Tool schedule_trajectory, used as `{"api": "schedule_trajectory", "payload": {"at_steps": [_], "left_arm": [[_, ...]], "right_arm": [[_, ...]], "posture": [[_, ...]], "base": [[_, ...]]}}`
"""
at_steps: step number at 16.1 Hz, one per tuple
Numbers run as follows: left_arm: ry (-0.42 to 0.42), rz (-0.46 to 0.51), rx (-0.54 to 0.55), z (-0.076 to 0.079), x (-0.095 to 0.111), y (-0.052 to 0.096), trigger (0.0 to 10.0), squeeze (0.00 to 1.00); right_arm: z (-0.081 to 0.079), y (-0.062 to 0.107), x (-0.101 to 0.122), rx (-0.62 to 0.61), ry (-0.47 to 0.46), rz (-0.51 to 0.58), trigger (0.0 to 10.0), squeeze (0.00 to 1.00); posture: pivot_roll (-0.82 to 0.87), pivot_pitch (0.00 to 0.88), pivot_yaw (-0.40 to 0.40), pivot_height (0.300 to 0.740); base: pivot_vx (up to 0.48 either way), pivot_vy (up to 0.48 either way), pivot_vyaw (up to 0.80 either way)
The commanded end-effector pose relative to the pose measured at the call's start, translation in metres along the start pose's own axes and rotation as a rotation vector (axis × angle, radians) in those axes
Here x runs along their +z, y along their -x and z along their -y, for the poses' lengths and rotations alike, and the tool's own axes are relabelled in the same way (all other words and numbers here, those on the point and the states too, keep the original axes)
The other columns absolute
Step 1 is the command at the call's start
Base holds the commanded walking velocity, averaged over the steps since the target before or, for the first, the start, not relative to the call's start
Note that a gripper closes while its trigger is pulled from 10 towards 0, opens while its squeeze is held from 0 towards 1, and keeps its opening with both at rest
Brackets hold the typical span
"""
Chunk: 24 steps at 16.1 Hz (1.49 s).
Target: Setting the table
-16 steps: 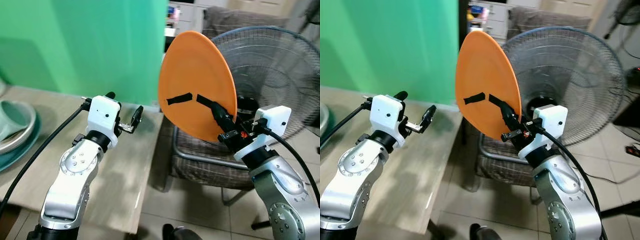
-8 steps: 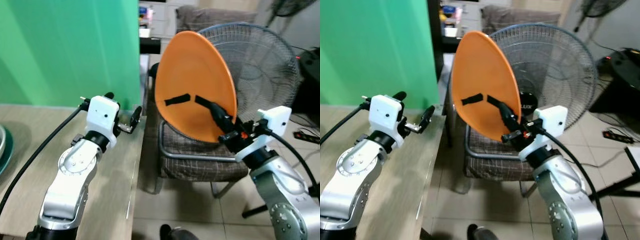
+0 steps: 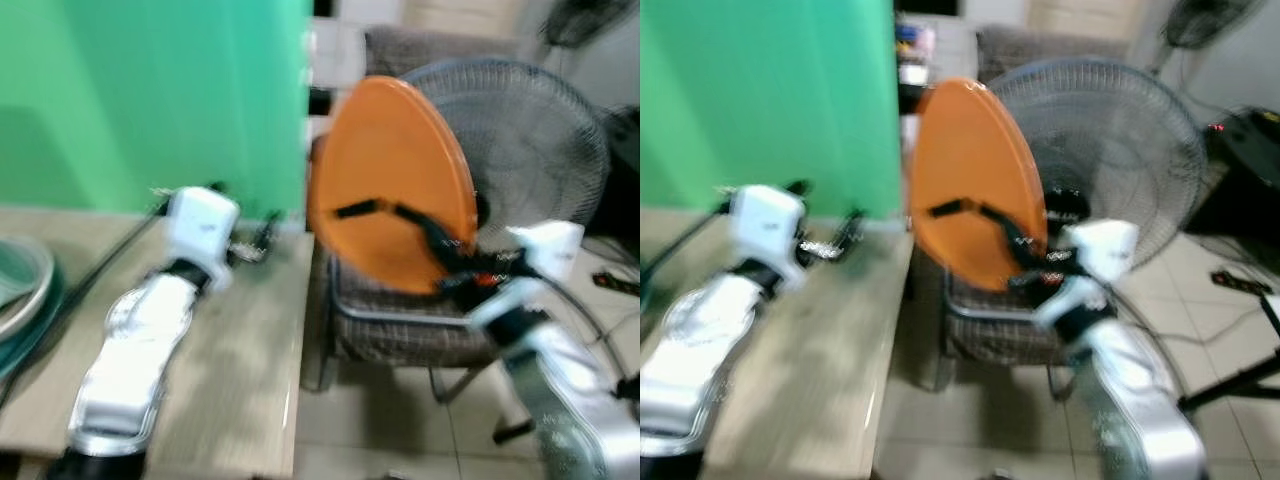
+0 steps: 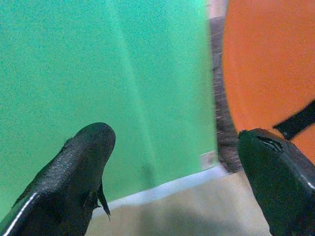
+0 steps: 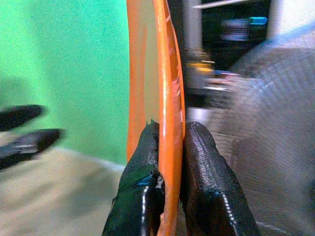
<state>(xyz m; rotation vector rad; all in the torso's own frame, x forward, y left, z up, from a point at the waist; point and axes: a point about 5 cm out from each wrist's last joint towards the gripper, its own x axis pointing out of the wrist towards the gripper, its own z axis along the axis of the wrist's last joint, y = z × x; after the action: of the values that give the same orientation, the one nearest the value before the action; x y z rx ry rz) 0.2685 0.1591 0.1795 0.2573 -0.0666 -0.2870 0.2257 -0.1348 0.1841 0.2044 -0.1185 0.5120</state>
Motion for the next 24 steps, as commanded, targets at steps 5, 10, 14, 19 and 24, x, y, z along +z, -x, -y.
{"api": "schedule_trajectory", "payload": {"at_steps": [5, 10, 14, 19, 24], "left_arm": [[0.008, 0.01, -0.042, 0.009, 0.002, -0.006, 10.0, 0.0], [0.002, 0.002, -0.025, 0.008, 0.0, -0.003, 10.0, 0.0], [0.001, 0.002, -0.02, 0.008, -0.001, -0.004, 10.0, 0.0], [0.033, -0.007, 0.006, 0.006, -0.004, -0.009, 10.0, 0.0], [0.074, -0.009, 0.054, -0.002, -0.005, -0.008, 10.0, 0.0]], "right_arm": [[0.007, 0.005, 0.009, -0.057, 0.031, 0.048, 10.0, 0.0], [0.011, 0.002, 0.007, -0.089, 0.04, 0.028, 10.0, 0.0], [0.011, 0.0, 0.006, -0.106, 0.035, 0.027, 10.0, 0.0], [0.025, 0.001, 0.005, -0.252, 0.072, 0.004, 10.0, 0.0], [0.031, -0.005, 0.004, -0.324, 0.083, -0.008, 10.0, 0.0]], "posture": [[0.1, 0.0, -0.012, 0.74], [0.1, 0.0, -0.023, 0.74], [0.1, 0.0, -0.019, 0.74], [0.07, 0.0, 0.0, 0.74], [0.08, 0.0, -0.016, 0.74]], "base": [[-0.169, 0.0, 0.0], [0.0, 0.0, -0.16], [0.0, 0.0, -0.8], [0.0, 0.0, -0.8], [0.0, 0.0, -0.8]]}}
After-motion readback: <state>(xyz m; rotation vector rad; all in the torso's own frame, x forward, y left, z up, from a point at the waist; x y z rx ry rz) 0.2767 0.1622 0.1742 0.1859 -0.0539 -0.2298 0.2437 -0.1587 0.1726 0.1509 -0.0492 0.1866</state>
